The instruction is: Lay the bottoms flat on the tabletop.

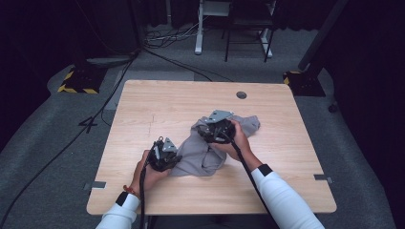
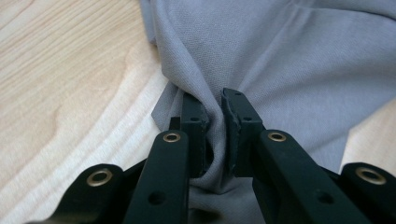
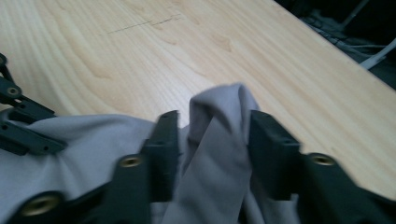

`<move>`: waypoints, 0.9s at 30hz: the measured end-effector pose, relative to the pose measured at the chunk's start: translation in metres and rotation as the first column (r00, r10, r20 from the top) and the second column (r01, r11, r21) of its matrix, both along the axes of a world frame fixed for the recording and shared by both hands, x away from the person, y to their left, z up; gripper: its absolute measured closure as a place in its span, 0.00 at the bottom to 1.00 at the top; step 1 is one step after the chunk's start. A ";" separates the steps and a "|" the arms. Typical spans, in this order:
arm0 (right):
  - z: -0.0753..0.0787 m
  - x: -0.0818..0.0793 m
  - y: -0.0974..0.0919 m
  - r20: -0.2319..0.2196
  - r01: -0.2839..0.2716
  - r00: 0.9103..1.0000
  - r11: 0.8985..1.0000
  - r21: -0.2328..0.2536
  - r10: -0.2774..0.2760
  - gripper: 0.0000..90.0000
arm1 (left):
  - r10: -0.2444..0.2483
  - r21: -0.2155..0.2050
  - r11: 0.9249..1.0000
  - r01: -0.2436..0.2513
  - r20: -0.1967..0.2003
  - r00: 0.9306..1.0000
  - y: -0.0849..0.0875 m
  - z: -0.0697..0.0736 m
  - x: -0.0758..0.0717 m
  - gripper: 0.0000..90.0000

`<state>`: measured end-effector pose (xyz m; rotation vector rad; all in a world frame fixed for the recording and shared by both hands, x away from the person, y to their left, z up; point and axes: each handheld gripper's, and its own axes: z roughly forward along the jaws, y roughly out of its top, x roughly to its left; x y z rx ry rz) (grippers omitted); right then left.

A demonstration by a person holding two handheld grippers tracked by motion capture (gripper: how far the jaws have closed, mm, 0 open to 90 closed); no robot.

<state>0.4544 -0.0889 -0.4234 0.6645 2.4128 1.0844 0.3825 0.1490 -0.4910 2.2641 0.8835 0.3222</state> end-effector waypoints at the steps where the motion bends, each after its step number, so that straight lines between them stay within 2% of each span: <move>1: 0.002 -0.004 -0.008 -0.006 -0.002 1.000 1.000 0.014 0.002 0.48 | -0.005 0.005 1.000 0.005 0.002 1.000 0.001 0.001 -0.002 0.88; 4: 0.003 -0.022 -0.035 -0.008 -0.018 1.000 0.999 0.042 0.019 0.46 | -0.013 0.000 1.000 0.013 0.005 1.000 0.005 -0.001 -0.009 0.86; 6: -0.003 -0.036 -0.055 -0.025 -0.031 0.999 0.997 0.074 0.033 0.45 | -0.006 -0.007 1.000 0.006 0.005 1.000 0.005 -0.001 -0.010 0.86; 9: -0.023 -0.051 -0.073 -0.097 -0.023 0.995 0.997 0.079 0.030 0.42 | 0.005 -0.006 1.000 -0.005 0.006 1.000 0.004 -0.001 -0.009 0.84; 11: -0.035 -0.057 -0.074 -0.138 -0.026 0.990 0.999 0.033 0.030 0.40 | 0.004 -0.004 1.000 -0.004 0.014 1.000 0.000 -0.002 -0.011 0.84; 12: -0.040 -0.059 -0.074 -0.168 -0.029 0.985 0.999 0.036 0.034 0.39 | -0.002 -0.001 1.000 0.002 0.015 1.000 0.000 -0.002 -0.011 0.84; 14: -0.049 -0.061 -0.071 -0.190 -0.046 0.981 0.999 0.022 0.049 0.38 | -0.005 0.018 1.000 0.004 0.030 1.000 -0.002 -0.001 -0.012 0.84; 15: -0.049 -0.061 -0.071 -0.190 -0.046 0.981 0.999 0.022 0.049 0.38 | -0.005 0.018 1.000 0.004 0.030 1.000 -0.002 -0.001 -0.012 0.84; 17: -0.059 -0.060 -0.065 -0.238 -0.040 0.970 0.999 0.024 0.044 0.36 | -0.008 0.011 1.000 0.008 0.032 0.999 -0.003 -0.002 -0.013 0.85; 19: -0.063 -0.060 -0.063 -0.247 -0.044 0.968 0.999 0.015 0.046 0.36 | -0.007 0.000 1.000 0.007 0.030 1.000 -0.002 -0.002 -0.013 0.85; 20: -0.068 -0.062 -0.057 -0.226 -0.049 0.973 0.999 -0.019 0.044 0.39 | -0.010 -0.008 1.000 0.010 0.026 1.000 -0.001 -0.003 -0.012 0.86; 21: -0.069 -0.062 -0.055 -0.223 -0.047 0.974 0.999 -0.015 0.042 0.42 | -0.010 -0.008 1.000 0.010 0.026 1.000 -0.001 -0.003 -0.012 0.86; 23: -0.069 -0.063 -0.055 -0.209 -0.044 0.977 0.999 -0.004 0.042 0.58 | -0.013 -0.004 1.000 0.013 0.032 0.999 -0.002 -0.003 -0.013 0.87; 25: -0.068 -0.064 -0.056 -0.178 -0.047 0.983 0.999 -0.016 0.043 0.74 | -0.013 0.001 1.000 0.013 0.032 0.999 -0.003 -0.002 -0.014 0.89; 27: -0.067 -0.065 -0.057 -0.157 -0.042 0.987 0.998 -0.037 0.035 0.82 | -0.011 0.013 1.000 0.010 0.042 0.999 -0.005 -0.001 -0.013 0.90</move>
